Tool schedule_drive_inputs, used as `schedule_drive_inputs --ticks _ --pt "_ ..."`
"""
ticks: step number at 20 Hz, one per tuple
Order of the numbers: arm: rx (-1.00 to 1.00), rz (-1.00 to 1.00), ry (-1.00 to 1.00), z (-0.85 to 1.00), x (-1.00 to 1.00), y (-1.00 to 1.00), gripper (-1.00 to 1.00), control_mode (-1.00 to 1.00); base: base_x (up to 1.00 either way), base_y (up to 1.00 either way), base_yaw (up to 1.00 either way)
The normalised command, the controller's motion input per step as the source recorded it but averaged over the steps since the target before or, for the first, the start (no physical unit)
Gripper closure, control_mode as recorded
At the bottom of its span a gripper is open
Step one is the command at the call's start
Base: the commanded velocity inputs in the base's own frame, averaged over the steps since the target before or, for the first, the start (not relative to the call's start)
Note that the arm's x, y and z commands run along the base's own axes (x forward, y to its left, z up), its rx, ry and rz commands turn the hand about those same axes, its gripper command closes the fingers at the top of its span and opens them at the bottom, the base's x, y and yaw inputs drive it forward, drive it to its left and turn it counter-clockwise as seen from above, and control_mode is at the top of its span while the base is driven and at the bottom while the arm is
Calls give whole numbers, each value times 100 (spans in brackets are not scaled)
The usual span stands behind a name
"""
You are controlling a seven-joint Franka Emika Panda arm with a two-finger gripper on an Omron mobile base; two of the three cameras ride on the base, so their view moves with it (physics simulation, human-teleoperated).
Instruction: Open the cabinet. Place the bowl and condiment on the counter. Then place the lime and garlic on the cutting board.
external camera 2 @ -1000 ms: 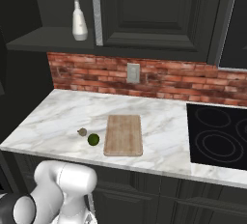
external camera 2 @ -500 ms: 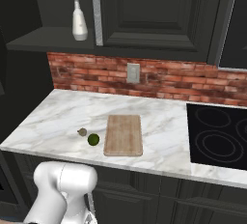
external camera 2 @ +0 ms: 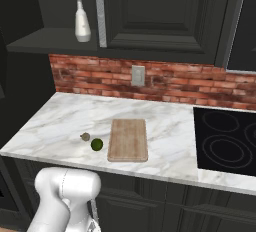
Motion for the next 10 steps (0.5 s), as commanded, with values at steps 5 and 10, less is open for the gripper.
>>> schedule_drive_inputs --ticks 5,10 --pt "18 0 -1 16 2 -59 -100 -100 0 0 0" --pt "16 2 0 20 26 -4 -100 -100 0 0 0"
